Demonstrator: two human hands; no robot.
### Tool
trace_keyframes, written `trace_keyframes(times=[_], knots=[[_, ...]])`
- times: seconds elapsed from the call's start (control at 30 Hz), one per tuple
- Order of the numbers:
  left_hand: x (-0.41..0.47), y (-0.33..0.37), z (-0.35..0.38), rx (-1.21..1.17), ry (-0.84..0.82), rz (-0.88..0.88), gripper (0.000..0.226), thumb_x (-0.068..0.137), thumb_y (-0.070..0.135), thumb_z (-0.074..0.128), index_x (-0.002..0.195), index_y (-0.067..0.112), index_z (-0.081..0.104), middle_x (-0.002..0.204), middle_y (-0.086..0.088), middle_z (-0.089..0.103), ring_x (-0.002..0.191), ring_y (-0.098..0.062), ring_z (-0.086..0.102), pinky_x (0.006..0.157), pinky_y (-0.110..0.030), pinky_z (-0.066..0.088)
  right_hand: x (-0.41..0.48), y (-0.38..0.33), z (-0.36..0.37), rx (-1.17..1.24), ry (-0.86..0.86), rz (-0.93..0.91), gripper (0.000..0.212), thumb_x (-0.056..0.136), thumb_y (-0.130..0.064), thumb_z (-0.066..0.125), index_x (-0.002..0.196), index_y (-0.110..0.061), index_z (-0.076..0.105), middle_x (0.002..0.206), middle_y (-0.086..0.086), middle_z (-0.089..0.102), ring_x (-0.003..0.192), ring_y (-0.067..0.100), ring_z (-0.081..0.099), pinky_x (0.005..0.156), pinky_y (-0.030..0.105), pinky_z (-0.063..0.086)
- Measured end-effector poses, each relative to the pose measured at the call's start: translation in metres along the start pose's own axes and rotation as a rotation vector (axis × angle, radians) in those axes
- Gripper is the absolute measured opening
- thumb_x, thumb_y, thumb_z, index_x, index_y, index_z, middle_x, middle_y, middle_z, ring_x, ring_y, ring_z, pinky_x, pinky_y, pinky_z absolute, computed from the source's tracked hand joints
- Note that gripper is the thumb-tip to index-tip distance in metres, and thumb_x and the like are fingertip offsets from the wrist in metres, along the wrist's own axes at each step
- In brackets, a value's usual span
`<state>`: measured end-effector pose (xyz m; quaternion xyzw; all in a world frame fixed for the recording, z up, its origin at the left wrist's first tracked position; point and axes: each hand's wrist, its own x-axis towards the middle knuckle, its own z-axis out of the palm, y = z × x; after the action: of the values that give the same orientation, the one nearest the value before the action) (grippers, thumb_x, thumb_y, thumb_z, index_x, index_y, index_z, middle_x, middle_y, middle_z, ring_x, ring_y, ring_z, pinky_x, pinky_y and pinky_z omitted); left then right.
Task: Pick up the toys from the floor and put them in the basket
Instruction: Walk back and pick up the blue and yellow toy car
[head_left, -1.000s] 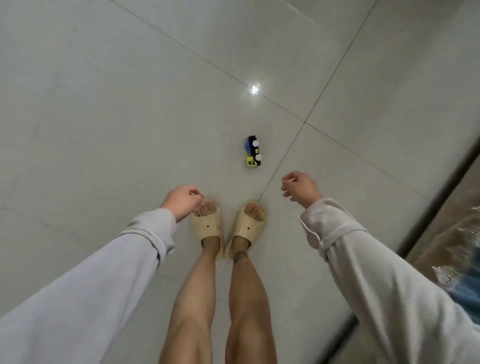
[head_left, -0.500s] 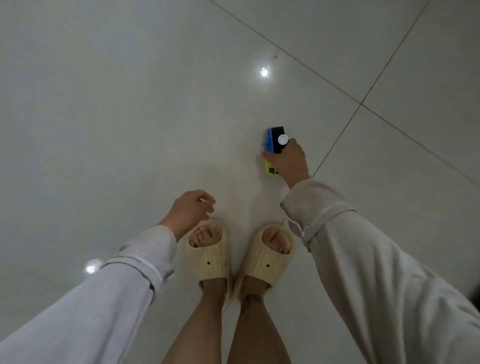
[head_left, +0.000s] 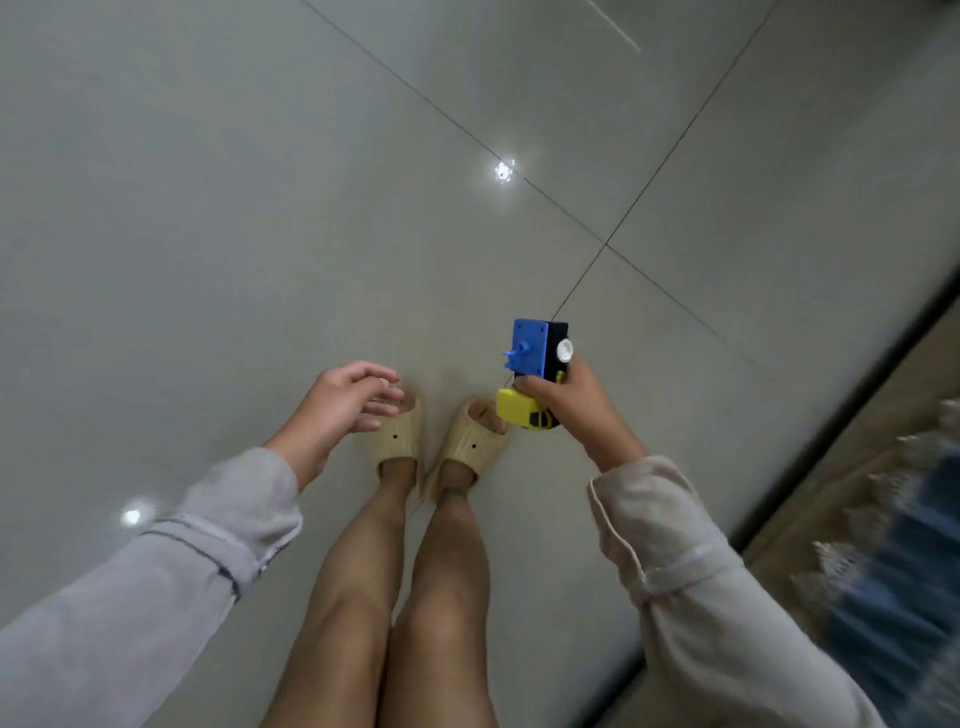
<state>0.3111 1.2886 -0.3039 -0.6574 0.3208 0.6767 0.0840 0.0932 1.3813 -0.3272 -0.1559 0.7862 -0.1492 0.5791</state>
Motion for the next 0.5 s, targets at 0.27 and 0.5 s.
trace_keyframes(times=[0.27, 0.5], knots=[[-0.23, 0.032, -0.035, 0.118, -0.077, 0.099, 0.029, 0.094, 0.001, 0.042, 0.079, 0.02, 0.057, 0.078, 0.0, 0.063, 0.067, -0.014, 0.055, 0.061, -0.023, 0.038, -0.237, -0.064, -0.069, -0.113, 0.043, 0.03, 0.021, 0.077, -0.017, 0.065, 0.097, -0.01, 0.065, 0.081, 0.006, 0.063, 0.073, 0.018, 0.057, 0.06, 0.026, 0.044], [-0.342, 0.034, -0.082, 0.006, 0.046, 0.2, 0.03, 0.093, -0.001, 0.042, 0.076, 0.018, 0.059, 0.078, -0.002, 0.063, 0.066, -0.017, 0.055, 0.06, -0.024, 0.039, -0.362, -0.098, -0.079, -0.071, 0.081, -0.026, 0.018, 0.079, -0.009, 0.065, 0.094, -0.019, 0.068, 0.089, 0.014, 0.071, 0.074, 0.022, 0.063, 0.056, 0.02, 0.047]])
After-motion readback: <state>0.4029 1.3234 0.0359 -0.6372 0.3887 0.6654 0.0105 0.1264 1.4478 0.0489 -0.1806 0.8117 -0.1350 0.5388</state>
